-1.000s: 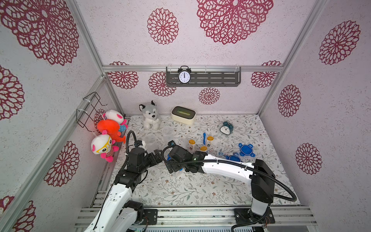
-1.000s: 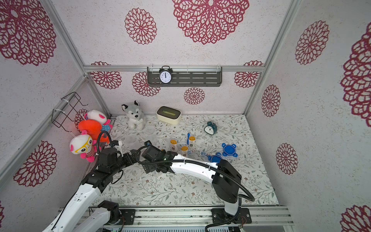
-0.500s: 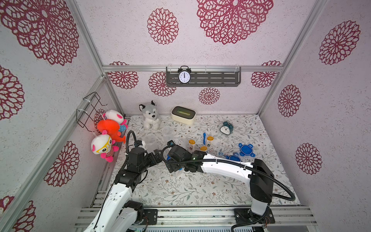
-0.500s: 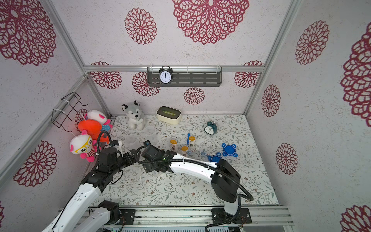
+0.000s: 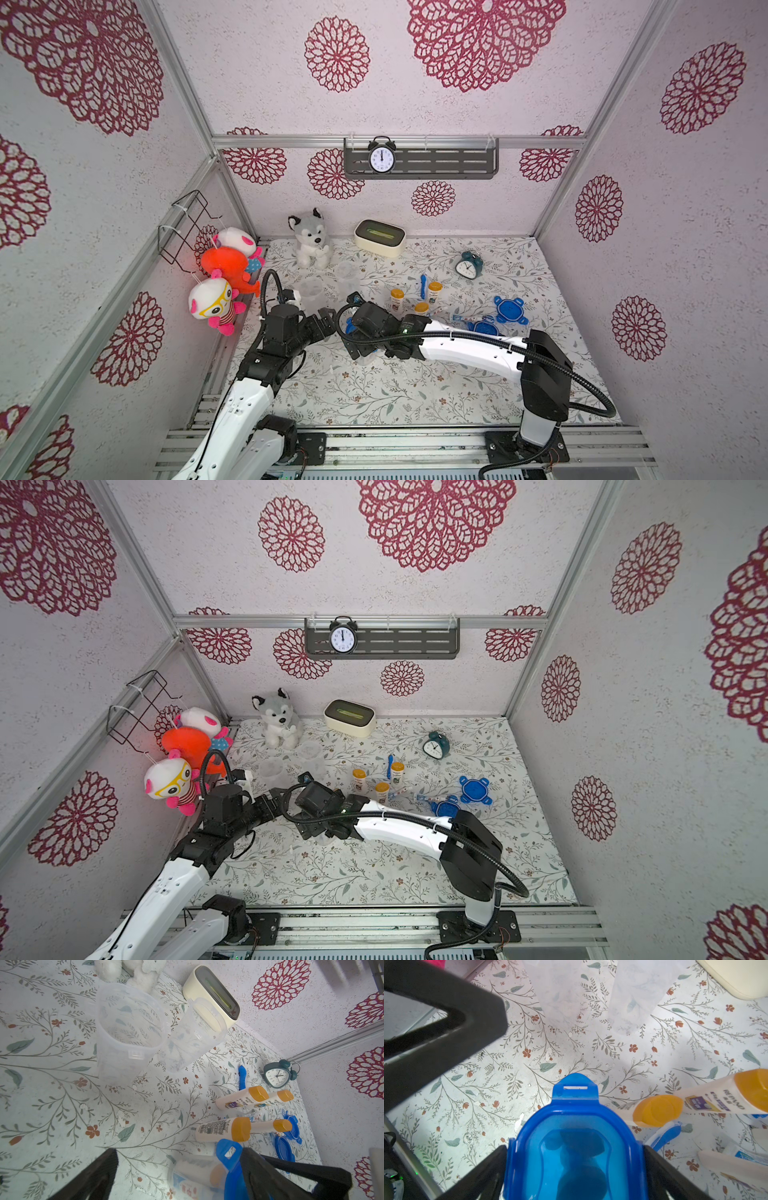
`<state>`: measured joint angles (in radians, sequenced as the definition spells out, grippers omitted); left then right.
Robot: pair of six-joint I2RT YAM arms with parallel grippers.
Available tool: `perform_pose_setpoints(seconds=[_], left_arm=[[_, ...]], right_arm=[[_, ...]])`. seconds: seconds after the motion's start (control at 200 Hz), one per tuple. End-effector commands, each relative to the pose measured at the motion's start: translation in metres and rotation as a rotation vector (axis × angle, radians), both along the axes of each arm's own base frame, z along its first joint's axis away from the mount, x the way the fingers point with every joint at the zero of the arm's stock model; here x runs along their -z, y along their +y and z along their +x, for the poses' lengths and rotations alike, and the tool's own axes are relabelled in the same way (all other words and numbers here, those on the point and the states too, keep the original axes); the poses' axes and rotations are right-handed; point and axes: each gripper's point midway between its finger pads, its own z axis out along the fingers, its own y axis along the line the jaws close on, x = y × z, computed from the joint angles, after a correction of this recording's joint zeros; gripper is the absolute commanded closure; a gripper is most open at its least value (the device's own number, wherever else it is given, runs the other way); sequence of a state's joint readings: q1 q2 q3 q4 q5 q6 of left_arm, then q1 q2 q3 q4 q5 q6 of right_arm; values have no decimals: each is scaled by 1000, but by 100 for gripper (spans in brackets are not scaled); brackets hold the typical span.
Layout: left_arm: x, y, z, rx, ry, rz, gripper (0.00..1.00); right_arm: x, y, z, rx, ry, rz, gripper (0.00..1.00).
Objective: Pack away toiletry kits
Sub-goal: Close the fastener on the container.
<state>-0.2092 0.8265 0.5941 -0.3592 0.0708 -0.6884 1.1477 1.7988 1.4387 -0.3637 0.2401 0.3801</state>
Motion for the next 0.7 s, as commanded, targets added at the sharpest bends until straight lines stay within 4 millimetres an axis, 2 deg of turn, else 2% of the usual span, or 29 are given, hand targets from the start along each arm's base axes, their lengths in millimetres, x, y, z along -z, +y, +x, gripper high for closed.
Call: perform_pose_setpoints(seconds=[0.0, 0.15, 0.32, 0.55, 0.64, 0.696], left_arm=[[-2, 2, 3, -8, -16, -2, 4], [-3, 7, 2, -22, -14, 19, 4], [-2, 9, 2, -33, -11, 24, 4], [0, 9, 3, -37, -10, 25, 4], [0, 9, 4, -34, -13, 30, 4], [0, 9, 5, -29, -15, 31, 4]], right_arm=[[22, -18, -8, -56, 49, -82, 2], [29, -23, -8, -89, 55, -109, 2], [38, -27, -5, -123, 79, -113, 15], [39, -29, -9, -189, 58, -107, 23], [39, -30, -11, -219, 41, -108, 24], [40, -31, -12, -233, 32, -116, 19]])
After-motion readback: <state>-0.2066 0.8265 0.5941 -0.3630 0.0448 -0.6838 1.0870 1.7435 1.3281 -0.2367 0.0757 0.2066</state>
